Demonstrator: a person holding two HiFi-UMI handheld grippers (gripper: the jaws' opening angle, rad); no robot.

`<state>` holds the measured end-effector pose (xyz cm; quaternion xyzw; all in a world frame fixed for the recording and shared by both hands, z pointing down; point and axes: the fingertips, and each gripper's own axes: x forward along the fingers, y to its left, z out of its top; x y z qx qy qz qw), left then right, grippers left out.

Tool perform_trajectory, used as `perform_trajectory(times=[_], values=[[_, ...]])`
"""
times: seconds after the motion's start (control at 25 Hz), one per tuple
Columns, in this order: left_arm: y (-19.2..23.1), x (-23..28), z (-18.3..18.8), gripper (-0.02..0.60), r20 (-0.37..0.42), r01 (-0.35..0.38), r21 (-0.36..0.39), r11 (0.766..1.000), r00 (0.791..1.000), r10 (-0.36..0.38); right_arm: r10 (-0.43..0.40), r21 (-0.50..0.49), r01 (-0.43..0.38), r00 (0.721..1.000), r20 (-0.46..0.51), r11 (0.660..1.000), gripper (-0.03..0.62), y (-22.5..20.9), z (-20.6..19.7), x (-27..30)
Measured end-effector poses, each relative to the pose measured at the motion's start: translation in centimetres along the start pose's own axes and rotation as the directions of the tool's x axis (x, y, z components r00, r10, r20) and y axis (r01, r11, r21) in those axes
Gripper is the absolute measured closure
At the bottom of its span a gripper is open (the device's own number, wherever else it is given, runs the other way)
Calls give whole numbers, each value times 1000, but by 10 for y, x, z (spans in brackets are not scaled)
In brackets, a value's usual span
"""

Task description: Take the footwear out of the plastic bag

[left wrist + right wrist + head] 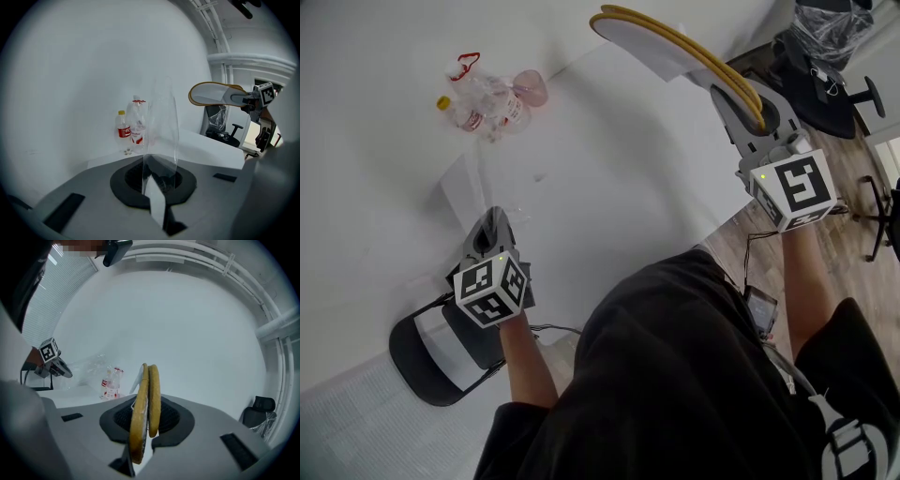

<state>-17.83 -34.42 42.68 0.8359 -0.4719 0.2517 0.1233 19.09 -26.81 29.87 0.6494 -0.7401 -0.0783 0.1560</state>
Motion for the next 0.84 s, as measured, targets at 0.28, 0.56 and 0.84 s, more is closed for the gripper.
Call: perform_trajectory(times=[0.28, 0.56, 0.84], values=[[-4, 1, 0, 558, -2, 15, 7, 1000, 1000, -15, 23, -17, -23, 1000, -11, 1000, 522, 4, -1, 0], [-6, 0, 2, 558, 2, 17, 14, 1000, 1000, -17, 25, -17, -25, 1000, -9, 1000, 522, 3, -1, 1], [-5, 0, -1, 558, -2, 18, 9, 1000, 1000, -18, 41, -20, -41, 999, -7, 999, 522, 8, -1, 7]])
